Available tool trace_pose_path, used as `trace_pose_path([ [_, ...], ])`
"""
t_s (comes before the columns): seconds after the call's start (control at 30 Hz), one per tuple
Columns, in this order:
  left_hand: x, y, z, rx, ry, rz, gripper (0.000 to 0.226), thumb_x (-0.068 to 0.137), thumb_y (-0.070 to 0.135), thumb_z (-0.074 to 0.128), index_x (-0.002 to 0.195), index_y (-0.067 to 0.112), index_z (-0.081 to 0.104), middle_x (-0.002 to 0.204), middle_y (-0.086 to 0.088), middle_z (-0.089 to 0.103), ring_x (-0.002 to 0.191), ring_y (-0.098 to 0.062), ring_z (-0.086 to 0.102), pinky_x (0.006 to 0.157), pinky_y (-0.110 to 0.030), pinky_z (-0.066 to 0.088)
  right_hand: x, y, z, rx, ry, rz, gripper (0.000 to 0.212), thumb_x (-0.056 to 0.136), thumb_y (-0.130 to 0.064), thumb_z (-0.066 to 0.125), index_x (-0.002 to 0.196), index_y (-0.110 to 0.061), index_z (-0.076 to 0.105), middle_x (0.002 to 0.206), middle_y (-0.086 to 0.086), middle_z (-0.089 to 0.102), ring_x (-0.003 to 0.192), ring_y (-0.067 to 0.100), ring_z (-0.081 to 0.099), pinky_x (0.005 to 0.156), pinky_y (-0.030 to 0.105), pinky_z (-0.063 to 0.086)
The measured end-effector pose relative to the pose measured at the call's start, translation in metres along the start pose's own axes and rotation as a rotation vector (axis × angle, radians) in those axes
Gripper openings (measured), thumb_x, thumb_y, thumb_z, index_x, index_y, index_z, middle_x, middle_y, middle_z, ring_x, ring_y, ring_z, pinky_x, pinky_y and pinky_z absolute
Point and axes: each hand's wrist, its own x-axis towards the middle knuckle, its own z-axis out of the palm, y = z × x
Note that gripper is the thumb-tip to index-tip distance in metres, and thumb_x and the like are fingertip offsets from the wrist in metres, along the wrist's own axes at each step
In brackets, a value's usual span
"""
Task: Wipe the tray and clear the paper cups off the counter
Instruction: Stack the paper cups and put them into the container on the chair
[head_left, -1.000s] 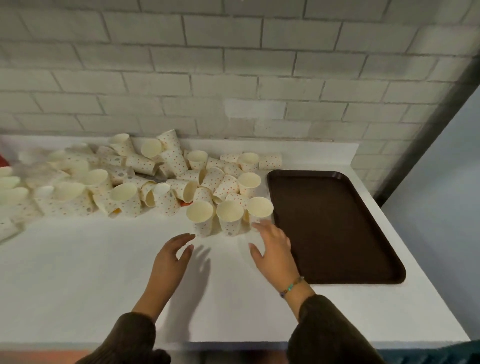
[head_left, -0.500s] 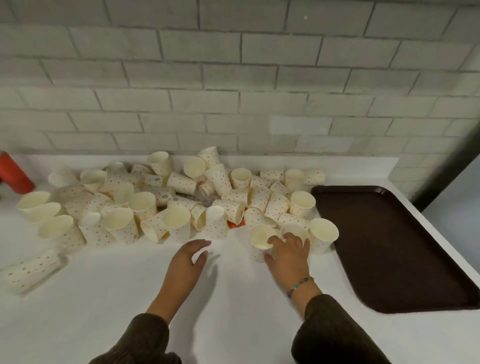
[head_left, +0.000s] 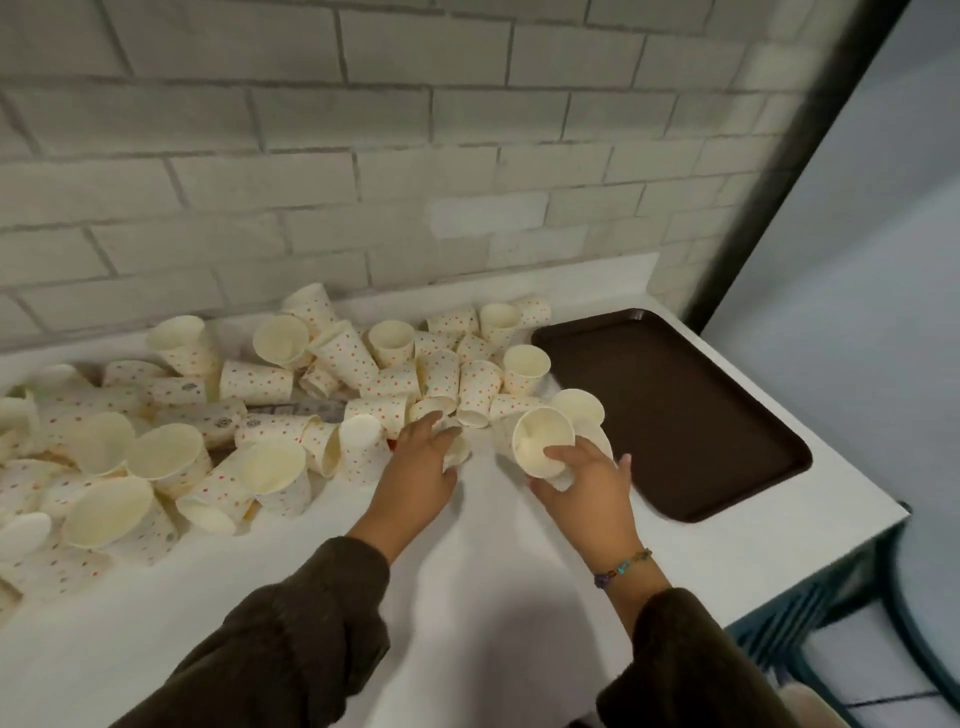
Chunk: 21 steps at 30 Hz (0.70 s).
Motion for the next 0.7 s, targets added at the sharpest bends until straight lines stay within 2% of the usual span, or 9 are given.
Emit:
trace_pose_path([
  [0.1, 0.022, 0.001, 0.012, 0.203, -0.027, 0.017, 0.06, 0.086, 0.014, 0.057, 0.142, 0.016, 0.036, 0.152, -0.008, 0.024, 0.137, -0.029, 0.024, 0.109, -0.036, 0.03, -0.009, 0.006, -0.008, 0.104, -0.005, 0.063, 0.059, 0.069, -0.052, 0.074, 0.118, -0.023, 0.06, 0.131, -0.008, 0.052, 0.127, 0.014, 0.043, 0.115, 0.048, -0.007],
  [0.17, 0.03, -0.002, 0.016, 0.353, -0.074, -0.01, 0.059, 0.087, 0.014, 0.055, 0.143, 0.014, 0.033, 0.148, -0.01, 0.029, 0.132, -0.03, 0.031, 0.104, -0.035, 0.037, -0.017, 0.01, -0.009, 0.11, -0.027, 0.077, 0.069, 0.068, -0.062, 0.069, 0.124, -0.023, 0.057, 0.138, -0.007, 0.048, 0.132, 0.013, 0.039, 0.115, 0.046, -0.009],
  [0.27, 0.039, -0.002, 0.014, 0.516, -0.11, -0.013, 0.045, 0.089, 0.015, 0.051, 0.133, 0.009, 0.043, 0.133, -0.011, 0.045, 0.121, -0.029, 0.042, 0.091, -0.034, 0.044, -0.024, 0.011, -0.008, 0.135, -0.039, 0.087, 0.059, 0.077, -0.06, 0.061, 0.123, -0.024, 0.057, 0.139, -0.007, 0.048, 0.133, 0.016, 0.038, 0.116, 0.049, -0.003],
  [0.33, 0.043, 0.004, 0.01, 0.503, -0.144, -0.021, 0.034, 0.09, 0.008, 0.048, 0.123, 0.005, 0.05, 0.126, -0.013, 0.049, 0.113, -0.028, 0.05, 0.088, -0.034, 0.047, -0.028, 0.012, -0.006, 0.164, -0.036, 0.083, 0.046, 0.085, -0.051, 0.057, 0.121, -0.023, 0.06, 0.138, -0.006, 0.05, 0.132, 0.017, 0.039, 0.118, 0.049, 0.002],
  [0.4, 0.046, 0.008, 0.004, 0.414, -0.146, -0.057, 0.03, 0.089, 0.001, 0.044, 0.118, 0.001, 0.056, 0.127, -0.015, 0.049, 0.106, -0.03, 0.055, 0.087, -0.035, 0.049, -0.031, 0.011, -0.005, 0.201, -0.034, 0.077, 0.039, 0.09, -0.045, 0.053, 0.121, -0.023, 0.061, 0.139, -0.005, 0.049, 0.132, 0.015, 0.039, 0.118, 0.047, 0.0],
  [0.47, 0.047, 0.011, -0.002, 0.403, -0.113, -0.084, 0.031, 0.09, 0.004, 0.043, 0.118, 0.002, 0.057, 0.133, -0.017, 0.044, 0.109, -0.032, 0.052, 0.088, -0.036, 0.047, -0.031, 0.009, -0.004, 0.199, -0.023, 0.052, 0.036, 0.092, -0.04, 0.052, 0.122, -0.022, 0.06, 0.14, -0.005, 0.049, 0.132, 0.015, 0.04, 0.118, 0.049, 0.0],
  [0.53, 0.047, 0.013, -0.011, 0.583, -0.133, -0.1, 0.033, 0.091, 0.013, 0.044, 0.12, 0.009, 0.057, 0.138, -0.014, 0.037, 0.115, -0.032, 0.043, 0.091, -0.037, 0.042, -0.031, 0.006, -0.004, 0.184, -0.025, 0.039, 0.035, 0.092, -0.036, 0.053, 0.123, -0.022, 0.059, 0.141, -0.004, 0.048, 0.133, 0.016, 0.04, 0.118, 0.048, -0.001],
  [0.6, 0.049, 0.015, -0.02, 0.762, -0.238, -0.11, 0.037, 0.091, 0.02, 0.045, 0.126, 0.014, 0.054, 0.144, -0.01, 0.03, 0.12, -0.033, 0.036, 0.096, -0.039, 0.037, -0.031, 0.003, -0.003, 0.169, -0.031, 0.029, 0.034, 0.092, -0.034, 0.053, 0.124, -0.023, 0.058, 0.141, -0.004, 0.048, 0.132, 0.017, 0.04, 0.117, 0.048, -0.001],
  [0.7, 0.052, 0.014, -0.029, 0.938, -0.372, -0.052, 0.039, 0.092, 0.024, 0.045, 0.13, 0.016, 0.049, 0.136, -0.008, 0.04, 0.119, -0.033, 0.04, 0.1, -0.044, 0.032, -0.033, 0.0, -0.001, 0.149, -0.05, 0.021, 0.034, 0.092, -0.034, 0.053, 0.124, -0.023, 0.058, 0.14, -0.005, 0.048, 0.132, 0.017, 0.041, 0.118, 0.049, 0.0],
])
